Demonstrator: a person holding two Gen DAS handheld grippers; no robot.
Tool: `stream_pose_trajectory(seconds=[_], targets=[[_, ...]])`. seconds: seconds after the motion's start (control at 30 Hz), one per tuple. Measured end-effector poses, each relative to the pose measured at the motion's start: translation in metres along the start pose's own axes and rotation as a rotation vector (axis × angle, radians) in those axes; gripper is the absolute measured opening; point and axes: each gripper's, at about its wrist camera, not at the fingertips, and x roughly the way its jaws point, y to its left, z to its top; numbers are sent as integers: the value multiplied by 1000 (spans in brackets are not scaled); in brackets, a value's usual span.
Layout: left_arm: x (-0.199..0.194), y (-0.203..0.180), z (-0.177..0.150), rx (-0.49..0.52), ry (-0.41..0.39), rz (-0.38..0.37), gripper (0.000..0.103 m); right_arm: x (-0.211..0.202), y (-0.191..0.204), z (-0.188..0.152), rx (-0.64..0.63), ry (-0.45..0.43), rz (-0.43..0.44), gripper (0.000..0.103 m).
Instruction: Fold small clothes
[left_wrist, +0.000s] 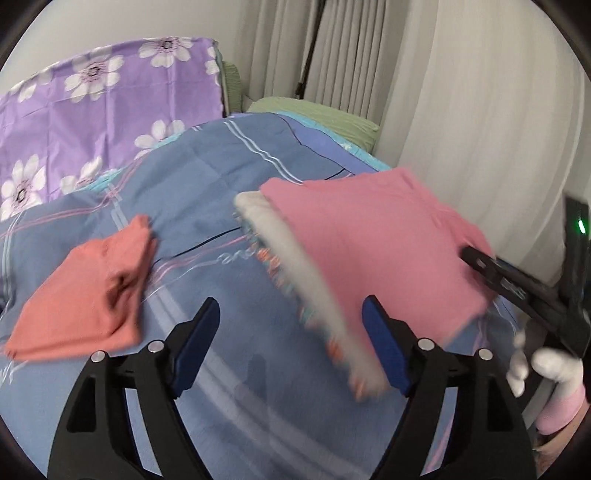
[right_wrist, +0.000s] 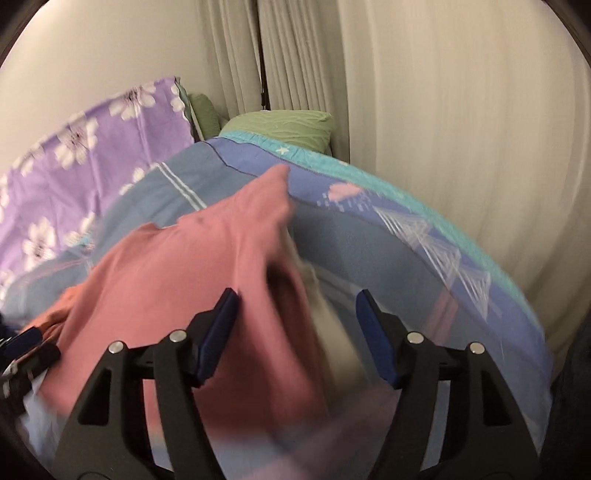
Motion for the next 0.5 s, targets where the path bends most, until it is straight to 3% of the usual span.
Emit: stream_pose_trajectory(seconds=[0.1,0.23,0.37,0.5], targets=[[-26,9,-21,14,-3,6,83,-43,-1,-31,-40,-25,-72,91],[-62,10,-46,66,-54,44,87,-108,23,-60,-147,-142,-73,98],[-106,5,-60,36,-125,5,96,-170,42,-72,-116,-234,-41,101],[-154,-4,-70,11,-218,8,101,-216,51,-74,-57,-250,37,101]])
